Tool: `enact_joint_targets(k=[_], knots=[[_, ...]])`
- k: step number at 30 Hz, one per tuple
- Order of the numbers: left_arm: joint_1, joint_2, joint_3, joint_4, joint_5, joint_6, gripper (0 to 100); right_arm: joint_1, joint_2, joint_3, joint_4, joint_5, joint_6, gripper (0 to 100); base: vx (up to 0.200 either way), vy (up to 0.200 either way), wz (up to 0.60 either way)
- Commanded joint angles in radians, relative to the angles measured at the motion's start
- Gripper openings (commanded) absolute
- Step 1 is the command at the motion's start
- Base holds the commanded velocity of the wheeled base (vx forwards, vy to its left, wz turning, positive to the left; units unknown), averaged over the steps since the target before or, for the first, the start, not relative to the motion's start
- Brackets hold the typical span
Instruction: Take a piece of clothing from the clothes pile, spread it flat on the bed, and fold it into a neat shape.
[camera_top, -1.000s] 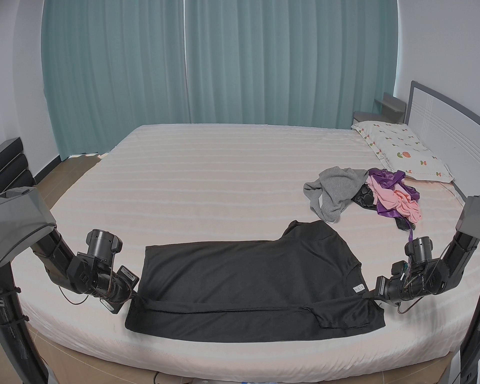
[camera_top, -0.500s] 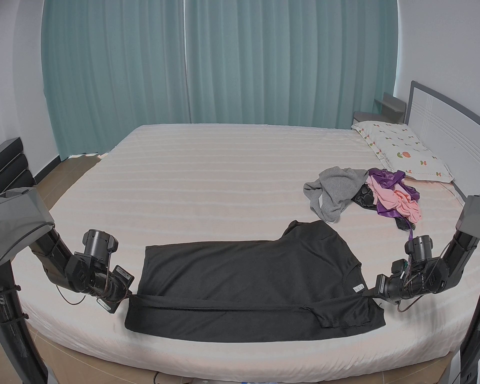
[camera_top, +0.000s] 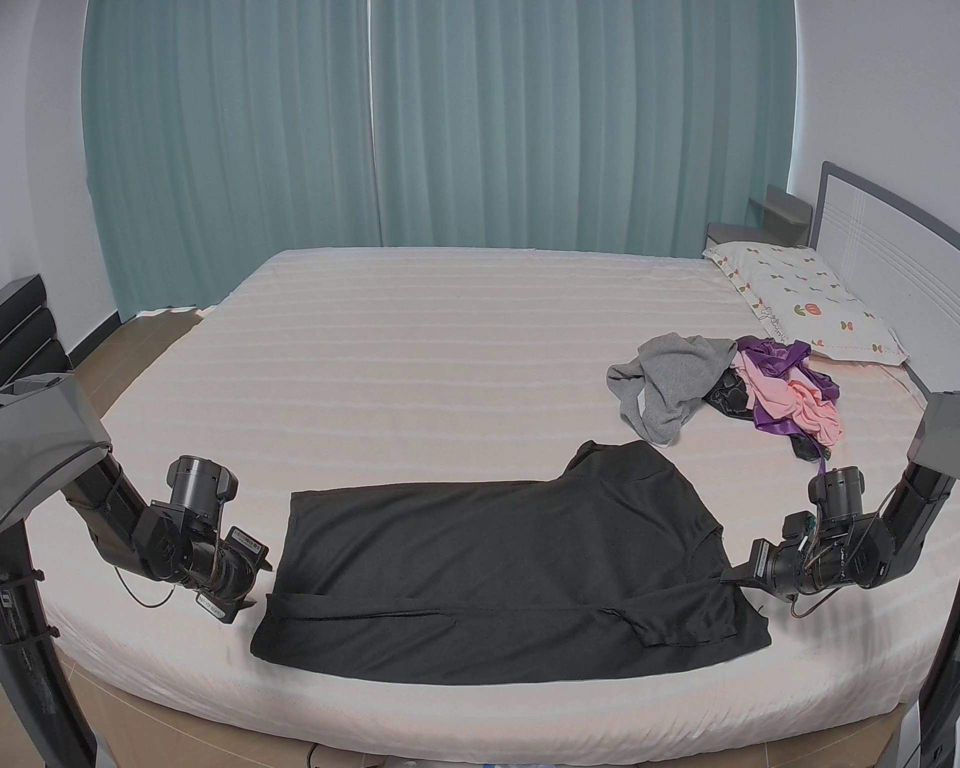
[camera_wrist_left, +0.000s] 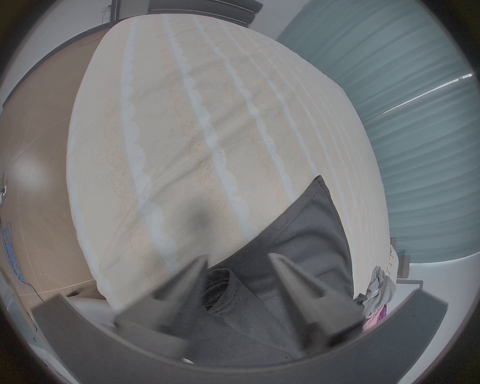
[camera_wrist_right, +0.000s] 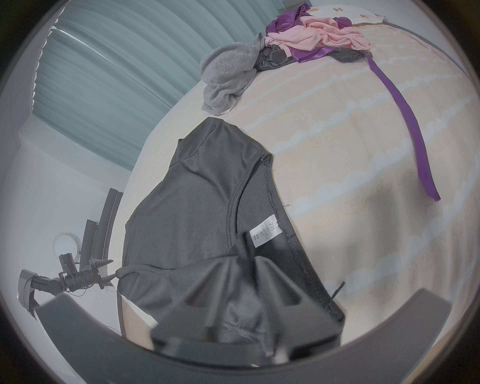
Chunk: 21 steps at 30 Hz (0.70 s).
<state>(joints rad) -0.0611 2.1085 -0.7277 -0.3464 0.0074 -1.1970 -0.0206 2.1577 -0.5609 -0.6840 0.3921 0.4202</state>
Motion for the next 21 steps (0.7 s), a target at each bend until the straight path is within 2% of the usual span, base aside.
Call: enact_joint_targets(k=[1,6,11,17,21], knots=[[0.000,0.001,-0.004,0.000,0.000,-0.001,100,0.004,0.001,0.004,0.000,0.001,0.002,100,0.000,0.000,0.00],[0.001,-0.018,-0.004,0.004,0.000,-0.001,100,-0.002,-0.012,-0.001,-0.002,0.002,0.017,100,0.000,0.000,0.00],[-0.013,-0.157,-0.012,0.099,-0.021,-0.001,100,-0.022,-0.067,0.013,0.000,0.002,0.150,100,0.000,0.000,0.00],[-0.108,-0.176,-0.010,0.201,-0.034,-0.003,100,-0.022,-0.064,0.064,-0.019,0.008,0.239,100,0.000,0.000,0.00],[-0.180,-0.159,-0.004,0.204,-0.026,-0.009,100,-0.018,-0.056,0.127,-0.163,0.010,0.318,100,0.000,0.000,0.00]])
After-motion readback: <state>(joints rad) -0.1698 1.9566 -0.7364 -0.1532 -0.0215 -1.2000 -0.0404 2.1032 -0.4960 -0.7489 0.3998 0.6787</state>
